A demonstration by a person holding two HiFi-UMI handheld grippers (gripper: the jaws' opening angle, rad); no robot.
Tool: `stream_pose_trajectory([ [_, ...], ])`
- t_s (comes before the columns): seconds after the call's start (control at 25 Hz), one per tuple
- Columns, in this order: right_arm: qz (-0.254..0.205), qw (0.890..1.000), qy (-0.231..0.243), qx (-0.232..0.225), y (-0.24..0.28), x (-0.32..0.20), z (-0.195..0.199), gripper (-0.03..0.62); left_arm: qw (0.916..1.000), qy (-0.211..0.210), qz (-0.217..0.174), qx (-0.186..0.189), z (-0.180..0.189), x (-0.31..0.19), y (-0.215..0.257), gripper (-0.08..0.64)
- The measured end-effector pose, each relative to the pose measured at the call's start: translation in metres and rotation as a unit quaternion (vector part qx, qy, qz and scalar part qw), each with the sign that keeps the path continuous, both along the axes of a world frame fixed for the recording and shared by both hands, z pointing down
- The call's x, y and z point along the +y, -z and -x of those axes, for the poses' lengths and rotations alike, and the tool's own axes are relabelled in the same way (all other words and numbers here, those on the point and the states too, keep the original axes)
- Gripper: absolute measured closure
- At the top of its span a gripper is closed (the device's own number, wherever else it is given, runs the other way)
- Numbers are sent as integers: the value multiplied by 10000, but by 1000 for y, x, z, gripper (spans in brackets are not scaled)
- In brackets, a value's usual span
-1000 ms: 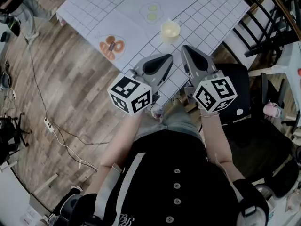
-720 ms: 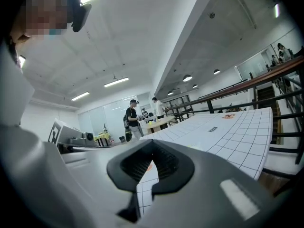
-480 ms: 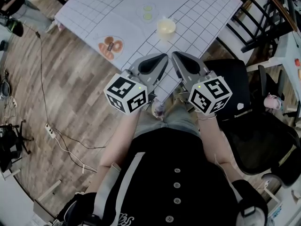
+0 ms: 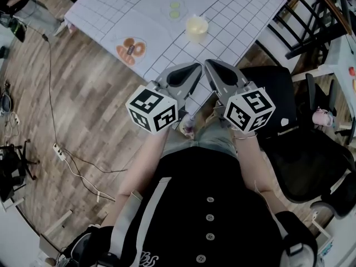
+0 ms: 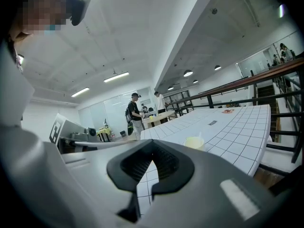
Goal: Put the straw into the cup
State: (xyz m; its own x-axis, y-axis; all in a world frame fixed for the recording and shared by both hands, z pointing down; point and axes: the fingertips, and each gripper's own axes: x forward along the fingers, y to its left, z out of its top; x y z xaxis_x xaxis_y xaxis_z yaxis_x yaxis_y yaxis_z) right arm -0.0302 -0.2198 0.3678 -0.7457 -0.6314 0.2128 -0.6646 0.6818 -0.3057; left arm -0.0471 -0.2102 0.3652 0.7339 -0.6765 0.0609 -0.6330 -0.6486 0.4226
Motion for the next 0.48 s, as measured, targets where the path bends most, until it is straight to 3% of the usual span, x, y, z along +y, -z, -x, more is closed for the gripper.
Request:
stream_pose_trajectory([
  [0.28, -58, 9998, 110, 185, 1, 0, 2, 592, 9997, 214, 52, 132, 6, -1, 2, 560],
  [0.48, 150, 9997, 142, 144, -12, 15, 2, 592, 9994, 270, 142, 157, 13, 1, -5, 560],
])
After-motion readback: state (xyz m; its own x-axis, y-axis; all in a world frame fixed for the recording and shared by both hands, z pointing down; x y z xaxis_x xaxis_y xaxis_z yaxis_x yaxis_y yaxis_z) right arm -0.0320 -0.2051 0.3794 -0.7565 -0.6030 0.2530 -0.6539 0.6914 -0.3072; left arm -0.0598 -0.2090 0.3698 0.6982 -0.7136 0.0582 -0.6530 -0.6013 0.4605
